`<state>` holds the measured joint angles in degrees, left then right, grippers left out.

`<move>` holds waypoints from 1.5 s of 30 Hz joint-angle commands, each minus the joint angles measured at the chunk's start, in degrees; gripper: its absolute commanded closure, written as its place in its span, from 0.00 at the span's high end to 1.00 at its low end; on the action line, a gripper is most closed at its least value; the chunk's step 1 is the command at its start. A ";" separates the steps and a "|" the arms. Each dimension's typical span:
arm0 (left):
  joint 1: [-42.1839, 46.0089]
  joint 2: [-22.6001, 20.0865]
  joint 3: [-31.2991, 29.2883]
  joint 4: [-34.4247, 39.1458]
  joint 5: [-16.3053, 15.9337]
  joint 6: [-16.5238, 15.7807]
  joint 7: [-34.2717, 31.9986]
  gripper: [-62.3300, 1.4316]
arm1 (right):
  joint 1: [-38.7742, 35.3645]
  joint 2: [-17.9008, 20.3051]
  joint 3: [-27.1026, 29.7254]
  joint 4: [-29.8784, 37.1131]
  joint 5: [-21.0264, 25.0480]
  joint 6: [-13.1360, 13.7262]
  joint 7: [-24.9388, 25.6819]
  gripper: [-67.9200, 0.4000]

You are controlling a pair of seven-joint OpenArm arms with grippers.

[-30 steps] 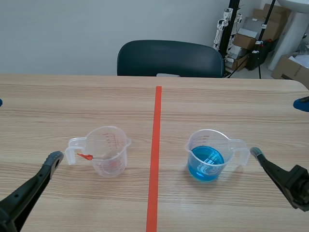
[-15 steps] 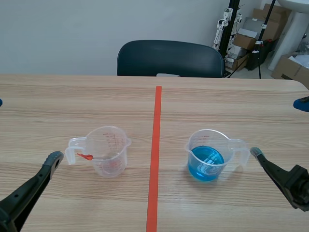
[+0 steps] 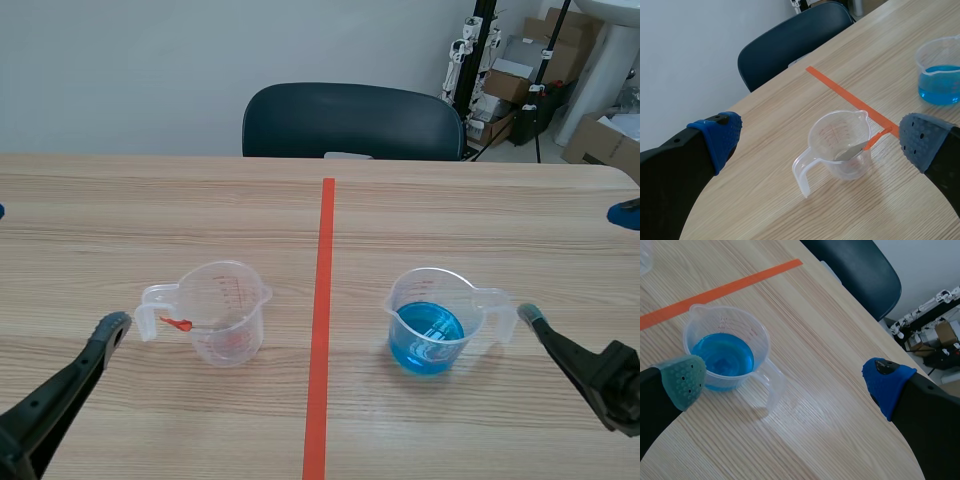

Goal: Do the redox reaction experiment. lift the metal plate out of the left beaker

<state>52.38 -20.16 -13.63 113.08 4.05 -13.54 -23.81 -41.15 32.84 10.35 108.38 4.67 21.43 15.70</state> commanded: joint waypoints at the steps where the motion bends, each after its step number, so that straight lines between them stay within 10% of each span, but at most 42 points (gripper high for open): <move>1: -0.35 0.28 0.11 0.52 -0.42 0.31 -0.76 1.00 | 0.35 0.33 0.13 1.03 0.42 -0.33 2.67 1.00; 15: -0.83 0.31 0.11 0.50 0.00 -0.79 1.57 1.00 | 9.77 0.35 -5.22 1.05 -0.68 6.80 2.82 1.00; 24: -0.81 0.28 0.11 -3.63 -5.33 -0.79 -1.29 1.00 | 15.76 0.35 -12.96 1.03 -1.95 8.90 0.92 1.00; 37: -0.79 0.28 0.09 -32.37 -6.03 -5.27 -26.86 1.00 | 24.79 0.35 -22.60 1.03 -6.08 18.95 -0.81 1.00; 45: -0.79 0.28 0.11 -45.46 -6.01 -8.76 -39.21 1.00 | 28.50 0.35 -26.88 0.79 -7.72 19.80 0.33 1.00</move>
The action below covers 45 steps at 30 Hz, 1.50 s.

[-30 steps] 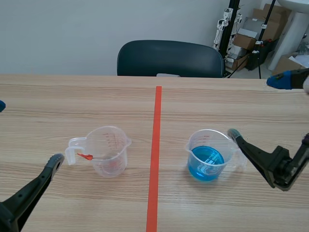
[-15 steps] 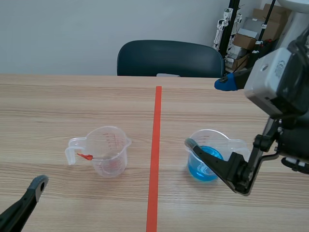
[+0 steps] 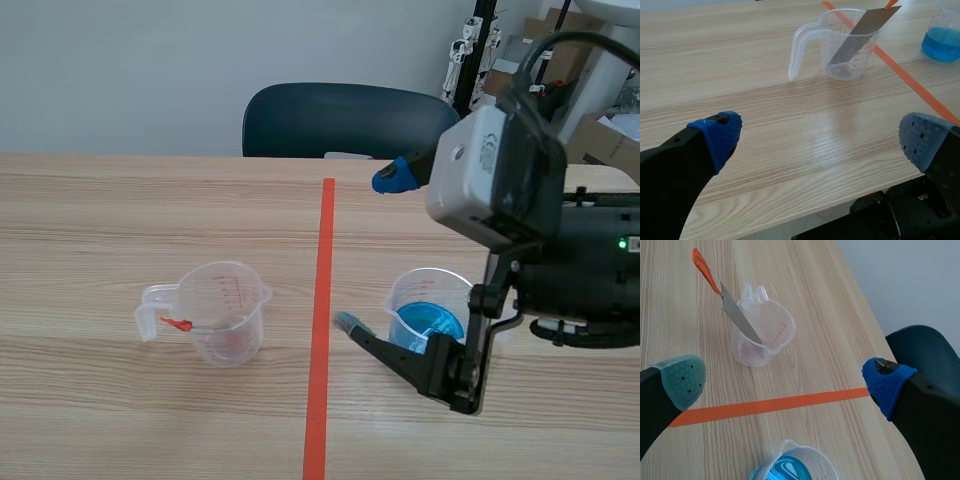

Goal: Do the redox reaction experiment. lift the metal plate out of the left beaker

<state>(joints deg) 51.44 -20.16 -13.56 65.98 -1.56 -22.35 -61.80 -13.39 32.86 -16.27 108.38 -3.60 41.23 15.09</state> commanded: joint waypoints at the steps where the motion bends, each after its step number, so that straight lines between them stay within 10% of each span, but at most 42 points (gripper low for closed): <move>1: 0.15 0.28 0.04 0.48 -0.37 0.02 -2.56 1.00 | 1.14 0.33 -1.03 0.74 0.42 0.00 0.98 1.00; 6: 0.13 0.28 0.04 -2.78 0.52 -2.56 -7.63 1.00 | 1.44 0.31 -4.11 0.63 -3.21 -0.59 2.43 1.00; 16: -1.53 0.48 2.89 -3.34 5.84 -3.06 -9.53 1.00 | 0.83 1.73 -10.40 -1.79 -11.26 -12.87 7.37 1.00; 28: -7.23 2.84 5.29 -3.45 13.49 4.61 -13.51 1.00 | 4.79 8.68 -22.62 -3.74 -12.72 -25.20 11.54 1.00; 45: -14.05 5.40 5.22 -10.91 16.31 6.84 -11.61 1.00 | 16.83 2.95 -33.86 -13.29 -13.60 -25.42 13.11 1.00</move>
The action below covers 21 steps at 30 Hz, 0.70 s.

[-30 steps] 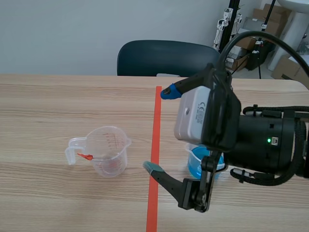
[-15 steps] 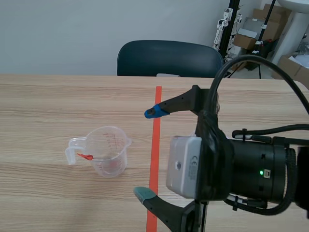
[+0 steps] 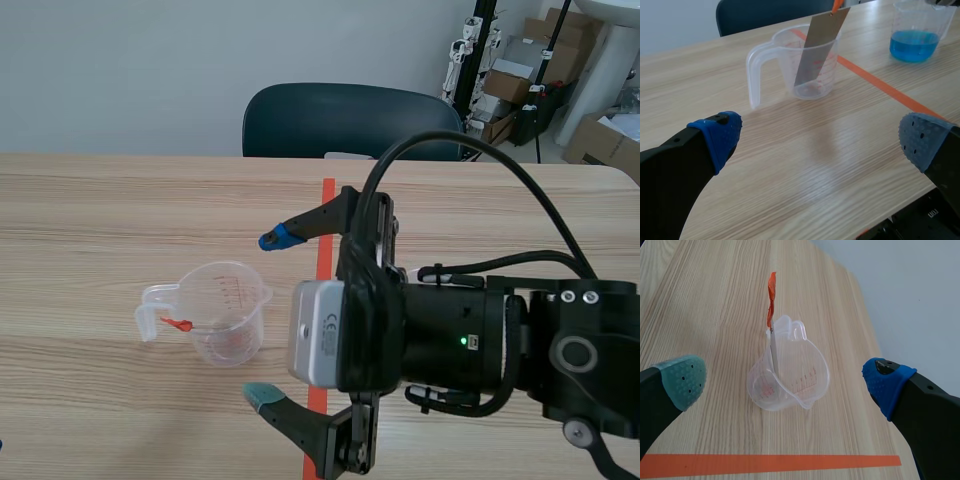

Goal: Do the redox reaction experiment. lift the metal plate out of the left beaker

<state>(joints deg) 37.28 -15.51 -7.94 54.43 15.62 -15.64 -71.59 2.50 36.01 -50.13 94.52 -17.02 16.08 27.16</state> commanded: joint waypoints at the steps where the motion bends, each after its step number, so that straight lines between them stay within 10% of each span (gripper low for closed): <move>1: 0.11 0.92 -0.39 0.22 -0.76 0.09 -2.73 1.00 | 1.38 -0.55 -0.66 0.13 -1.11 -0.26 1.33 1.00; 21: 0.15 1.53 -0.48 -0.81 -2.10 1.64 -7.08 1.00 | 6.91 -7.15 -5.84 -7.52 -9.81 -2.82 6.88 1.00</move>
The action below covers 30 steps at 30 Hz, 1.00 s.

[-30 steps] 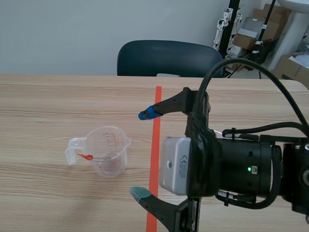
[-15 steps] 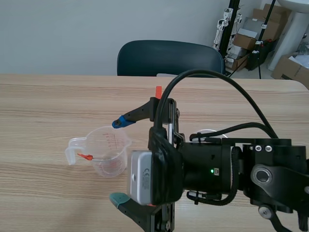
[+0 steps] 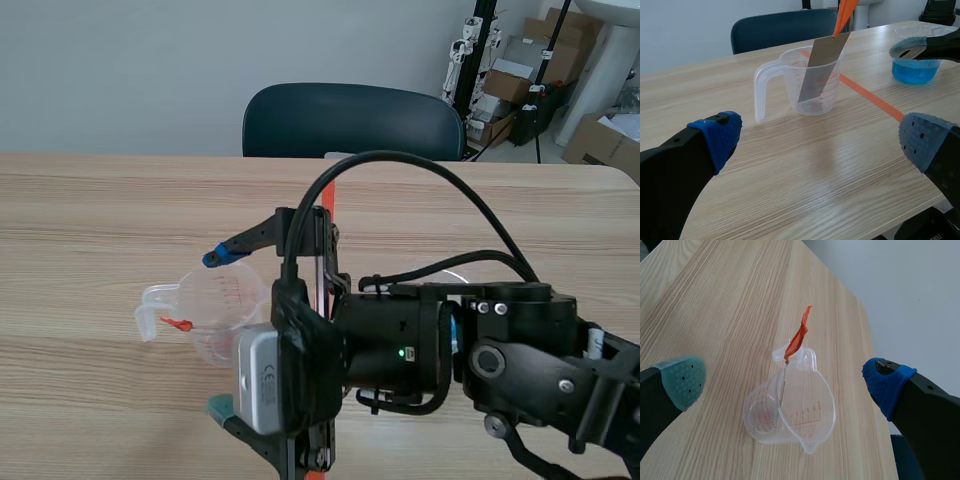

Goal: Do the redox reaction experiment. lift the metal plate out of the left beaker

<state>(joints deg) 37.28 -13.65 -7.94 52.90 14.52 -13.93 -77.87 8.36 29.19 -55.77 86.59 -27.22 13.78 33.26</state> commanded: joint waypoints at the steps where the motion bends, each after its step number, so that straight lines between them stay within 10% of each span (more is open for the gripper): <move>1: 0.15 -0.33 -0.48 0.72 -1.68 -0.07 -0.81 1.00 | 1.31 -0.68 -0.22 0.09 0.37 -0.50 1.05 1.00; 14: 0.00 -0.35 -0.76 0.83 -3.13 -0.09 -0.77 1.00 | 1.97 -4.28 -0.31 -0.96 -1.11 0.76 0.92 0.88; 30: 0.00 -0.37 -0.76 0.83 -3.13 -0.11 -0.79 1.00 | 1.95 -4.92 -0.31 -0.96 -1.09 1.22 -2.27 0.31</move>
<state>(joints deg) 37.28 -13.65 -8.27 52.90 11.60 -13.76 -77.84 9.21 24.45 -56.01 85.32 -28.97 15.42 30.70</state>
